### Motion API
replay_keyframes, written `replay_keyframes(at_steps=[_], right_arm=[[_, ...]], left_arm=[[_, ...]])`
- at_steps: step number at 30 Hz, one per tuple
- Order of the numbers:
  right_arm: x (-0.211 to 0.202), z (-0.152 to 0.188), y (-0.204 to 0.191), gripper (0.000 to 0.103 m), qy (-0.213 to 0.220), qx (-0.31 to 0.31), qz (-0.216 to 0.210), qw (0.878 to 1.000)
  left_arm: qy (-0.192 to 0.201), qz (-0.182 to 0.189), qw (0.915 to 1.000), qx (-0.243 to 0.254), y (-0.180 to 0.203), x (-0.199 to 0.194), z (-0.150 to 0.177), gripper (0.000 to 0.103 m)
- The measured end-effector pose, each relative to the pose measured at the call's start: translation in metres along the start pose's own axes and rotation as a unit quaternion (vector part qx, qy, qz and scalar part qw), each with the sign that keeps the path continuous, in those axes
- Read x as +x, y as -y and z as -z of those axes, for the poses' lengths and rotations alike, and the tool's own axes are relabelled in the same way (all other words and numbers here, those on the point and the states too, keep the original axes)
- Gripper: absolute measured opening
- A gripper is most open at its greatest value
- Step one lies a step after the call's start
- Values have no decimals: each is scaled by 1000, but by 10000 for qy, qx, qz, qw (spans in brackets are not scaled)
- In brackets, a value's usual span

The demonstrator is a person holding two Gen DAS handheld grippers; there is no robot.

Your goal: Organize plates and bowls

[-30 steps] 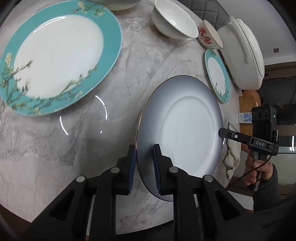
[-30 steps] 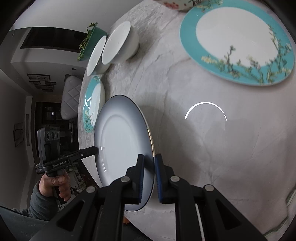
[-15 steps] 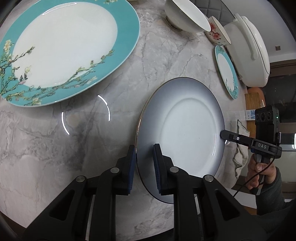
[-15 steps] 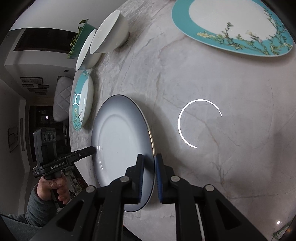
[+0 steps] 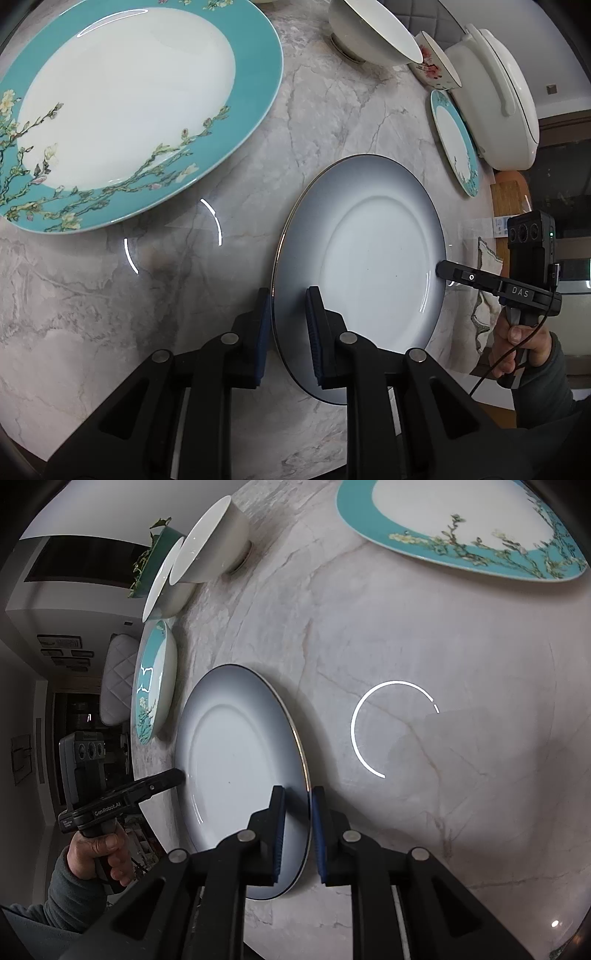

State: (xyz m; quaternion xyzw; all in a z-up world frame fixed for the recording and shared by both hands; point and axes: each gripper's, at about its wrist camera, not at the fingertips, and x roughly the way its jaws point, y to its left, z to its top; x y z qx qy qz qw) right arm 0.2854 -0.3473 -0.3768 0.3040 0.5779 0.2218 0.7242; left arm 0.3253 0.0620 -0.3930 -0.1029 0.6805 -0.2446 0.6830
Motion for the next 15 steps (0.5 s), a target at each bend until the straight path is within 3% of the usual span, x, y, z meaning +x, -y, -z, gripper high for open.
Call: replay_keyframes(at_steps=[9, 11, 13, 15], right_arm=[[-2, 2, -5, 21, 56, -58, 50, 10000], [-6, 4, -5, 33, 151, -27, 98, 9998], [-14, 5, -5, 47, 300, 23, 144, 9994], [-26, 6, -3, 55, 474, 105, 192, 9986]], left_arm=[[268, -2, 9996, -83, -2, -9, 7, 18], [388, 6, 9992, -100, -2, -20, 10, 19], [501, 76, 9986, -138, -4, -33, 13, 27], [669, 224, 9973, -200, -7, -48, 19, 52]])
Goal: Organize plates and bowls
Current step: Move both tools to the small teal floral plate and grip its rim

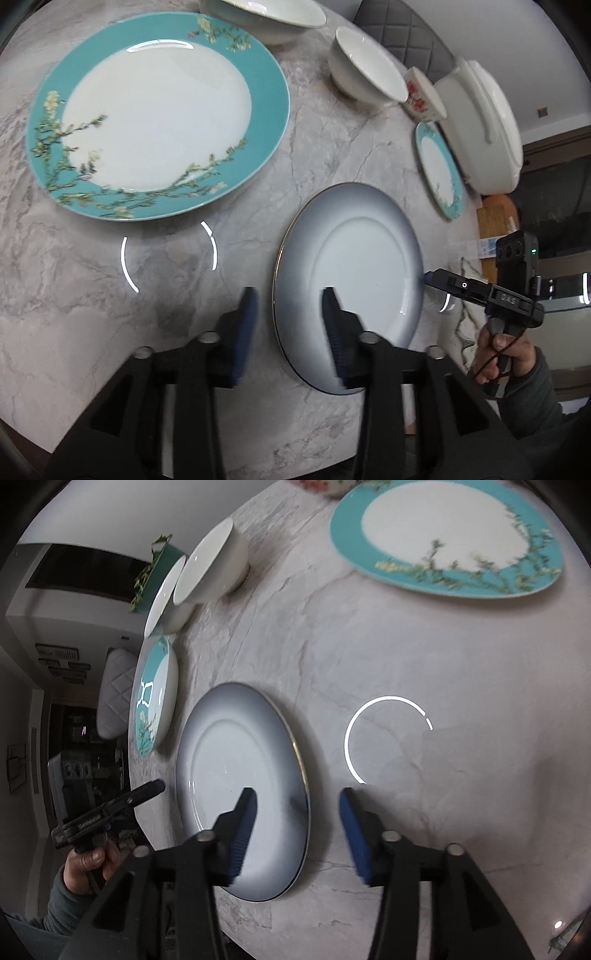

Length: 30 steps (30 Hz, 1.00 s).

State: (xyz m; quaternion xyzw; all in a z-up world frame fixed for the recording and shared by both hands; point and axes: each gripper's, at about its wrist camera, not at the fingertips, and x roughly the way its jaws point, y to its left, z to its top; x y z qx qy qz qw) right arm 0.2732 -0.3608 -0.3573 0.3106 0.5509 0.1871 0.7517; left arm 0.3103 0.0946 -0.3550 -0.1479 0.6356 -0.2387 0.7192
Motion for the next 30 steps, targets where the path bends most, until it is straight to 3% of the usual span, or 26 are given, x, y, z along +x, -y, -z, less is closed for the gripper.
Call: replay_keyframes(at_steps=[3, 5, 6, 9, 12, 14, 17, 20, 26, 30], right_arm=[[-22, 1, -1, 63, 373, 46, 41, 9993], [-40, 3, -1, 86, 749, 135, -70, 9971], [-50, 5, -1, 89, 957, 215, -201, 9950], [-83, 9, 2, 90, 1557, 439, -577, 9851], [-117, 8, 6, 90, 2063, 485, -575, 9756], [-136, 1, 12, 90, 2244, 459, -462, 9723], [-154, -18, 30, 90, 2386, 473, -393, 9692], [-166, -39, 59, 90, 2481, 490, -395, 9667], [-162, -78, 122, 90, 2364, 769, -387, 9678], [-154, -94, 148, 86, 2241, 680, -548, 9706]], left_arm=[[282, 238, 9993, -81, -2, -25, 5, 63], [414, 498, 9978, -106, 2, -40, 6, 73], [518, 681, 9962, -146, 6, -47, 4, 75], [739, 1108, 9911, -38, 31, -61, -8, 76], [993, 1337, 9854, 353, 72, -67, -23, 76], [919, 1463, 9837, 491, 99, -63, -39, 76], [674, 1198, 9882, 674, 141, -47, -69, 76], [676, 688, 9912, 901, 183, -22, -99, 76], [41, -301, 9886, 1472, 244, 74, -151, 76], [-291, -377, 9848, 1667, 259, 124, -166, 76]])
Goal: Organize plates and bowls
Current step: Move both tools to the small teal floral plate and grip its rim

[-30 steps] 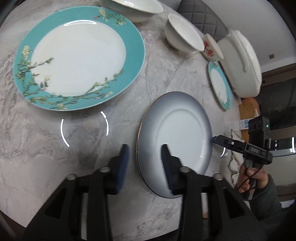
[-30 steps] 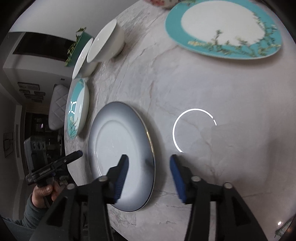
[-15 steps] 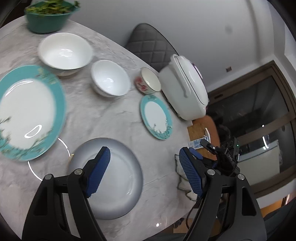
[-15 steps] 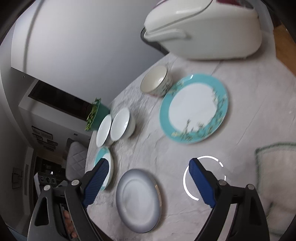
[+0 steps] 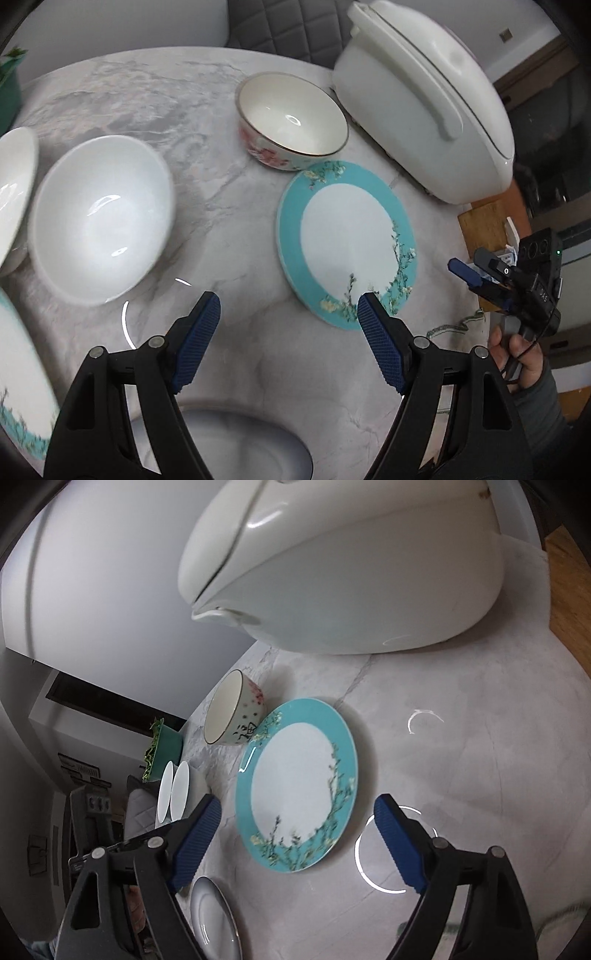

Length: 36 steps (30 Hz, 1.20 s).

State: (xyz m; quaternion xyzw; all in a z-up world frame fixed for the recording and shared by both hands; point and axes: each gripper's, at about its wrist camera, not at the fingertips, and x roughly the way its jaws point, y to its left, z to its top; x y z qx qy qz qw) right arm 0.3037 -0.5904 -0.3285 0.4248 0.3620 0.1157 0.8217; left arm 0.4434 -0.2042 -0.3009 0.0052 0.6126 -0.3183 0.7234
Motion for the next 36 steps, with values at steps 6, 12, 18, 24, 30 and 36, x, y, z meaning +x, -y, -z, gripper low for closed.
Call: replay_keyframes(at_steps=[6, 12, 18, 24, 30, 36], right_arm=[[21, -8, 18, 73, -424, -41, -174, 9989], [37, -11, 30, 71, -670, 41, -281, 9974], [43, -20, 33, 67, -821, 13, -353, 9960], [50, -28, 36, 61, -947, -3, -422, 9946], [53, -34, 35, 60, -1069, -43, -444, 9933], [56, -36, 36, 52, -1189, -35, -458, 9918]], left_arm=[[-210, -211, 9995, 63, 3, 39, -19, 76], [-284, -61, 9996, -50, -10, 65, -29, 74], [-390, 13, 9992, -93, -13, 84, -36, 66], [-560, 214, 9982, -68, -9, 99, -37, 52], [-599, 319, 9977, -8, -6, 104, -40, 40], [-675, 217, 9975, 42, -6, 112, -44, 26]])
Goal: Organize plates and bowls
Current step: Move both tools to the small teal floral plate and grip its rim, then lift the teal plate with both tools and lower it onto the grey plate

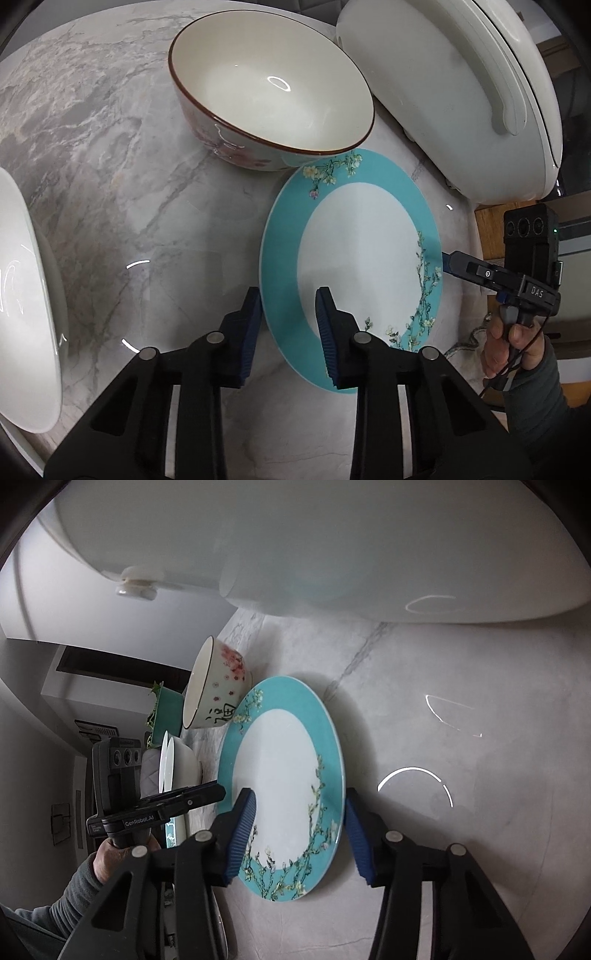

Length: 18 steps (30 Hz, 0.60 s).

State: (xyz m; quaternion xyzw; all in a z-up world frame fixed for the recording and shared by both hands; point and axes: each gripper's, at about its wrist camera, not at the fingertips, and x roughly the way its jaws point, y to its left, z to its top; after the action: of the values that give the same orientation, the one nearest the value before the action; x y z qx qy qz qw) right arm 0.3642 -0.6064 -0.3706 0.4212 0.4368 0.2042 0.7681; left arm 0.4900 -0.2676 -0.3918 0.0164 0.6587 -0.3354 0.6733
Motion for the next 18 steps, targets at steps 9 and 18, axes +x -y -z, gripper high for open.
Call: replay_keyframes(at_steps=[9, 18], right_arm=[[-7, 1, 7, 26, -121, 94, 335, 9993], [-10, 3, 2, 10, -168, 61, 841, 9963]], left_arm=[[-88, -29, 9999, -109, -7, -1, -3, 18], [-173, -295, 9993, -146, -5, -1, -8, 13]])
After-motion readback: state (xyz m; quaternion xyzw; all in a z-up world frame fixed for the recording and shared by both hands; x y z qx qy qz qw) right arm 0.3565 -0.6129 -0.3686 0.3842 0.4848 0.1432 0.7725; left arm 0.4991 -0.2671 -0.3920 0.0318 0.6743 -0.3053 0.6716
